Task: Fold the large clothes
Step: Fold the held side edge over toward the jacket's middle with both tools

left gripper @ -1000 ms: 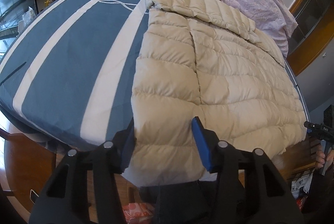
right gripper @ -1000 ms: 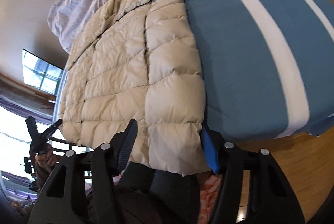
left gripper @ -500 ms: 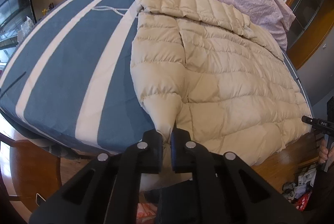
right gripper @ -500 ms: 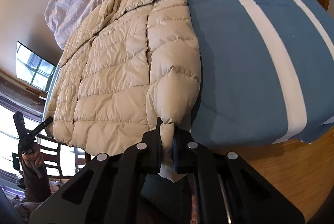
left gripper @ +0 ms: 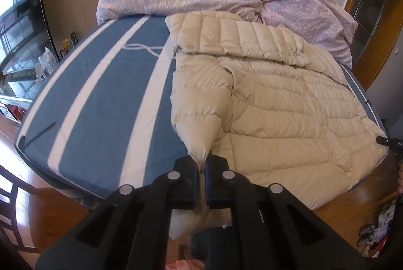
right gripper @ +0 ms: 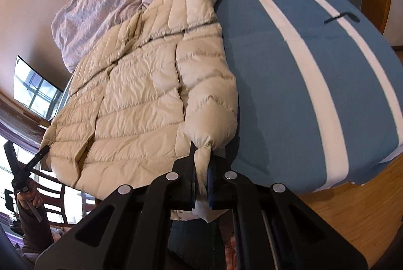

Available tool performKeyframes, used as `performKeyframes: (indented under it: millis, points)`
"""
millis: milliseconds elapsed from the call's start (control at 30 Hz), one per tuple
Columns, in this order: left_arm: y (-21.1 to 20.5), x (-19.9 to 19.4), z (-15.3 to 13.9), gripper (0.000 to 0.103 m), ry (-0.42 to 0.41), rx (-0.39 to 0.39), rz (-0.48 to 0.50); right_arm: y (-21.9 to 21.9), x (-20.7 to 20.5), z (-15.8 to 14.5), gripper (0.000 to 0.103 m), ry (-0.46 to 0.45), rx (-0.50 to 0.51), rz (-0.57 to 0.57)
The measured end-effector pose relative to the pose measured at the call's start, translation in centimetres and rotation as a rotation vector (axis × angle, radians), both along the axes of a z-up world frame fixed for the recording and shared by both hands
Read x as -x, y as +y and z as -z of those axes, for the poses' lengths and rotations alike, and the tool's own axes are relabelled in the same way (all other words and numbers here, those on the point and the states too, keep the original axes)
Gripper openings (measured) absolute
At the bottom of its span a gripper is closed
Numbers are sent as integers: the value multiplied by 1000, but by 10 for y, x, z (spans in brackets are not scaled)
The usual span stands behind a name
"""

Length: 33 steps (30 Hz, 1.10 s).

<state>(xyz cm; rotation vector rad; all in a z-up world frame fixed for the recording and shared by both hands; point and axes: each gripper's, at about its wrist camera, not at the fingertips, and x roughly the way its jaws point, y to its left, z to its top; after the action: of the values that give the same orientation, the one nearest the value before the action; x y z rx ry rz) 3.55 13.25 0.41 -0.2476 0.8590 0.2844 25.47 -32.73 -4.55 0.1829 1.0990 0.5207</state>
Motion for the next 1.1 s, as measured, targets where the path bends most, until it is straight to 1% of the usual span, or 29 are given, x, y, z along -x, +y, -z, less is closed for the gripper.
performKeyframes:
  millis: [133, 433, 567, 800, 1000, 1100]
  points:
    - [2, -3, -9, 4, -16, -33, -6, 3, -6, -11, 6, -40, 4, 15]
    - [1, -20, -27, 4, -36, -142, -15, 20, -25, -31, 6, -113, 27, 23]
    - [6, -31, -32, 4, -37, -160, -20, 27, -38, -34, 6, -130, 31, 28]
    - [16, -56, -38, 4, -39, -185, -37, 46, -60, -36, 6, -170, 74, 29]
    - [28, -90, -44, 4, -42, -202, -58, 69, -86, -40, 6, -233, 126, 37]
    - [36, -113, -52, 4, -61, -210, -73, 81, -102, -45, 6, -268, 128, 48]
